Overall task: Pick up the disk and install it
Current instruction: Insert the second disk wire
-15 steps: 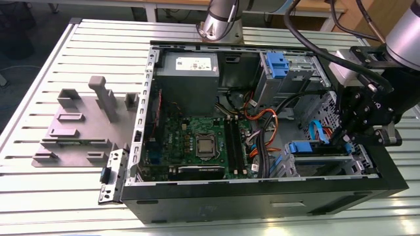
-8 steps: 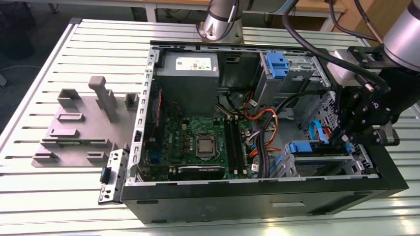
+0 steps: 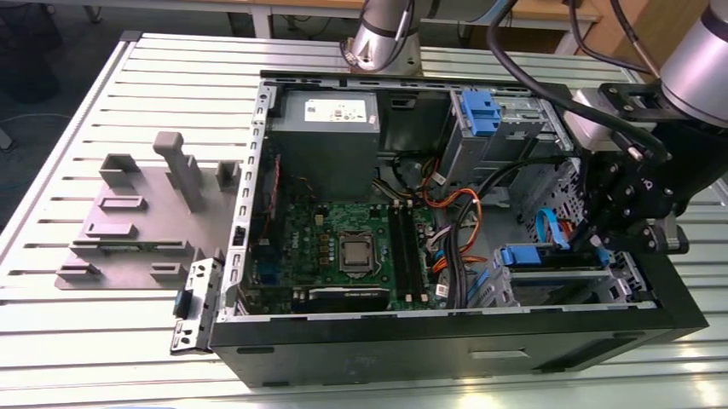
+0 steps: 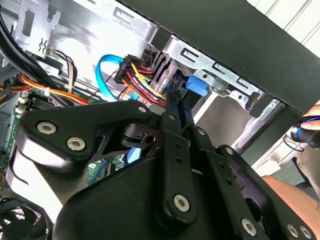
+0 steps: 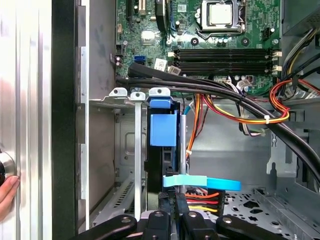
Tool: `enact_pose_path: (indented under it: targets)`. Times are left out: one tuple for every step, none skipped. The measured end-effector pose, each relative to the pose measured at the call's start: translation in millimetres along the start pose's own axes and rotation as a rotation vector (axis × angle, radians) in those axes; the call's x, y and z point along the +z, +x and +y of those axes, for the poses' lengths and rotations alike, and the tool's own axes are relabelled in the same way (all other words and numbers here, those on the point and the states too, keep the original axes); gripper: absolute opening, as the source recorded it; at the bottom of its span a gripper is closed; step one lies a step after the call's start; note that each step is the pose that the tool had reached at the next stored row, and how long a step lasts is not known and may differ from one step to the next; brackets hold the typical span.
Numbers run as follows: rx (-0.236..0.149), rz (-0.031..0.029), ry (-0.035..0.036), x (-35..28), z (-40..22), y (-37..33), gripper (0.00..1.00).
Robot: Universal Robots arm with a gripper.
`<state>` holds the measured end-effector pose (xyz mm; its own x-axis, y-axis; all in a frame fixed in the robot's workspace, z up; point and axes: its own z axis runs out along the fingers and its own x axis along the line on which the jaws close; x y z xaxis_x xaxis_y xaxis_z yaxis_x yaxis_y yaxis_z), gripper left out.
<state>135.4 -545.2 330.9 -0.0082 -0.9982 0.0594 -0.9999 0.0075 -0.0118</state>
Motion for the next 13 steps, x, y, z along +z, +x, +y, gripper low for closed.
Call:
enact_pose_path:
  targets:
    - [0.001, 0.0004, -0.0002, 0.7, 0.0, -0.1, 0.16]
    - [0.001, 0.0008, -0.0003, 1.3, 0.1, -0.1, 0.16]
    - [0.002, 0.0009, -0.0005, 2.0, 0.1, -0.2, 0.16]
    - [0.002, 0.0011, -0.0006, 2.4, 0.1, -0.2, 0.16]
    - [0.002, 0.0011, -0.0006, 2.6, 0.0, -0.3, 0.16]
    - [0.002, 0.0012, -0.0006, 2.6, 0.0, -0.3, 0.16]
    - [0.002, 0.0010, -0.0006, 2.7, 0.0, -0.3, 0.16]
    - [0.002, 0.0009, -0.0006, 2.8, 0.0, -0.3, 0.16]
    - [0.002, 0.0009, -0.0006, 2.8, 0.0, -0.3, 0.16]
    - [0.002, 0.0009, -0.0006, 2.8, 0.0, -0.3, 0.16]
    - [0.002, 0.0009, -0.0006, 2.8, 0.0, -0.3, 0.16]
    - [0.002, 0.0009, -0.0006, 2.8, 0.0, -0.3, 0.16]
    - [0.002, 0.0009, -0.0006, 2.8, 0.0, -0.3, 0.16]
